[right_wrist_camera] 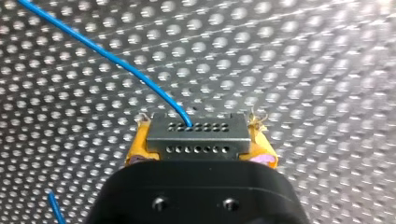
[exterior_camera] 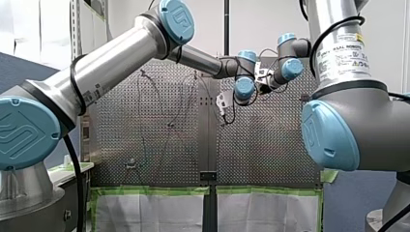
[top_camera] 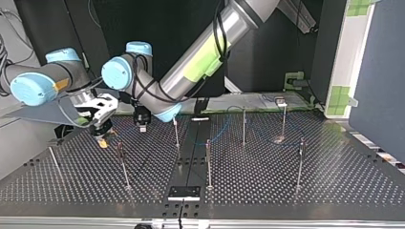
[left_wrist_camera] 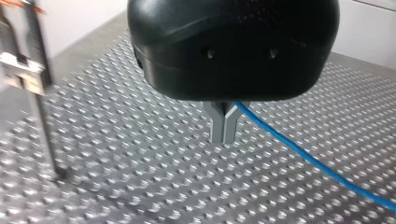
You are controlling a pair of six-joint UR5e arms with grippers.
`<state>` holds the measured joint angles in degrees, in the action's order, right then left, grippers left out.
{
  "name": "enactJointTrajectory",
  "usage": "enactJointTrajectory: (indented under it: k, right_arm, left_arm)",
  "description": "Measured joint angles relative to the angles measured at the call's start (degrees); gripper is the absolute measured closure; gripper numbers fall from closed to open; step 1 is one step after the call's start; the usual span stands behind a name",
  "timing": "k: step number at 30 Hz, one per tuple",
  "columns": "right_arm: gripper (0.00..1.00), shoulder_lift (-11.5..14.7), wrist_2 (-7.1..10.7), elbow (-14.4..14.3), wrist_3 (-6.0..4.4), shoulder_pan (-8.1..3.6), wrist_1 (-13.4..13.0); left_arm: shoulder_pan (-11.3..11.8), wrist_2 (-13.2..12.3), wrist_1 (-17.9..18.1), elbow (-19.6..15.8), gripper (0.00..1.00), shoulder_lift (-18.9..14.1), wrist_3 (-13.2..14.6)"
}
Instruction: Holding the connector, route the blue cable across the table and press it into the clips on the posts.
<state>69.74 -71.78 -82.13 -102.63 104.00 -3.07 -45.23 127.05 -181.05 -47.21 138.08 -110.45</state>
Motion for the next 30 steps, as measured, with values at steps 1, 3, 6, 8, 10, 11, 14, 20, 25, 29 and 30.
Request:
enactJointTrajectory:
  k: [1, 3, 6, 8, 10, 11, 14, 20, 25, 29, 30]
  right_arm:
    - [1.0, 0.5, 0.12, 0.0, -0.02, -0.09, 0.2]
    - [1.0, 1.0, 0.36, 0.0, -0.03, -0.21, 0.6]
    - [1.0, 1.8, 0.7, 0.2, -0.05, -0.34, 1.1]
    - [1.0, 2.3, 0.87, 0.4, -0.06, -0.39, 1.5]
    - [1.0, 2.8, 1.03, 0.6, -0.1, -0.43, 2.0]
    - [1.0, 3.0, 1.08, 0.8, -0.11, -0.46, 2.2]
    - [1.0, 3.7, 1.17, 1.0, -0.13, -0.49, 2.6]
    - [1.0, 4.3, 1.52, 1.2, -0.13, -0.53, 3.0]
    - [1.0, 4.9, 1.62, 1.6, -0.13, -0.57, 3.3]
    - [1.0, 5.3, 1.9, 1.9, -0.37, -0.67, 3.5]
    - [1.0, 5.3, 2.06, 2.0, -0.44, -0.72, 3.5]
  left_arm:
    - [-0.1, 0.2, 0.0, 0.0, 1.0, -0.3, 0.0]
    - [-0.3, 0.6, 0.0, 0.0, 1.0, -0.8, 0.0]
    - [-0.5, 1.0, -0.2, 0.0, 1.0, -1.3, 0.0]
    - [-0.6, 1.2, -0.4, 0.0, 1.0, -1.6, 0.0]
    - [-0.8, 1.2, -0.5, 0.0, 1.0, -2.0, 0.0]
    - [-0.8, 1.3, -0.5, 0.0, 1.0, -2.2, 0.0]
    - [-0.9, 1.3, -0.5, 0.0, 1.0, -3.0, 0.0]
    - [-1.0, 1.7, -0.6, 0.0, 1.0, -4.3, 0.0]
    - [-1.0, 2.0, -0.7, 0.0, 1.0, -4.7, 0.0]
    - [-1.0, 2.0, -0.6, 0.1, 1.0, -4.8, 0.0]
    - [-1.0, 2.0, -0.5, 0.2, 1.0, -4.8, 0.0]
